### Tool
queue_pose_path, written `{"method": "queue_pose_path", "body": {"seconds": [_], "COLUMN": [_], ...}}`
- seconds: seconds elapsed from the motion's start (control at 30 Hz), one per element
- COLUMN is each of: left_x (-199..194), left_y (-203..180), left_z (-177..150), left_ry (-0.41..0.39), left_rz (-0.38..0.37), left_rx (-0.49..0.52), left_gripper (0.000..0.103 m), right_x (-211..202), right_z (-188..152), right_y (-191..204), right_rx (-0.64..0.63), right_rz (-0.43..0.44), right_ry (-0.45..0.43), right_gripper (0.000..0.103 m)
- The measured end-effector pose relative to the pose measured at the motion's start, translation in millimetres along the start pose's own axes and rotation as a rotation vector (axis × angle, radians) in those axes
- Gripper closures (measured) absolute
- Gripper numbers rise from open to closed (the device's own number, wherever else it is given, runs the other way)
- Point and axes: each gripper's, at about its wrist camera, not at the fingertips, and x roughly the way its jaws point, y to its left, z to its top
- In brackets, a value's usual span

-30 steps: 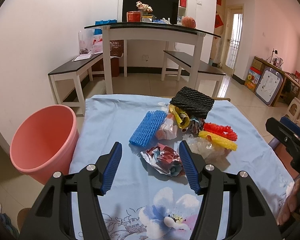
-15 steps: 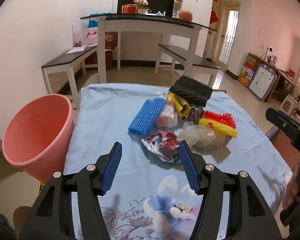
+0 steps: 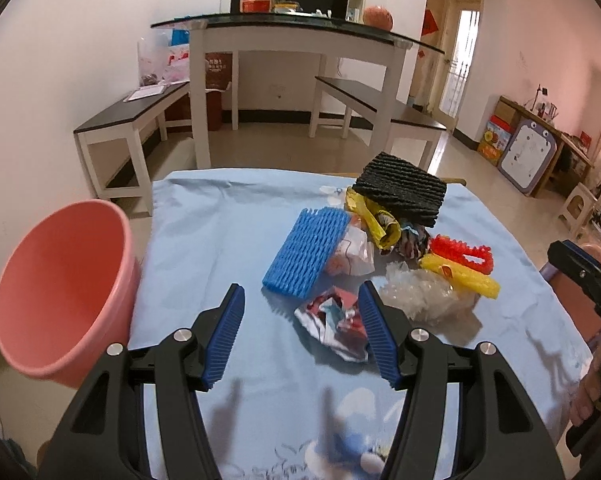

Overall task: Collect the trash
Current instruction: 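Grasp the blue foam net with the left tool while the right tool grasps the black mesh net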

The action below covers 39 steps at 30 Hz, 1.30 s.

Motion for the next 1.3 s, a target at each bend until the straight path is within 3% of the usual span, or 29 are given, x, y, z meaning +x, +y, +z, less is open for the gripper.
{"method": "queue_pose_path", "body": {"seconds": [0.47, 0.6, 0.77, 1.3], "left_x": [62.2, 71.5, 74.9, 50.2], "left_y": [0.2, 2.0, 11.7, 22.5], "left_z": [17.4, 17.6, 15.0, 17.9], "left_ry": [0.123, 0.153, 0.177, 0.114], "left_rz": [-0.030, -0.043, -0.061, -0.080], "left_rx": [0.072, 0.067, 0.028, -0.022], "left_gripper": [0.053, 0.082, 0.096, 0.097], "right_x": [33.9, 45.3, 60.9, 144.1], "right_z": [18.0, 24.3, 31.6, 64.8], "right_y": [-10.6, -6.8, 0.4, 6.4], "right_rx": [0.022, 0.013, -0.002, 0.007], "right_rz": [-0.007, 0.016, 0.052, 0.129], "right_ry": [0.060, 0.077, 0.108, 0.221], "right_gripper": [0.033, 0.034, 0.034, 0.034]}}
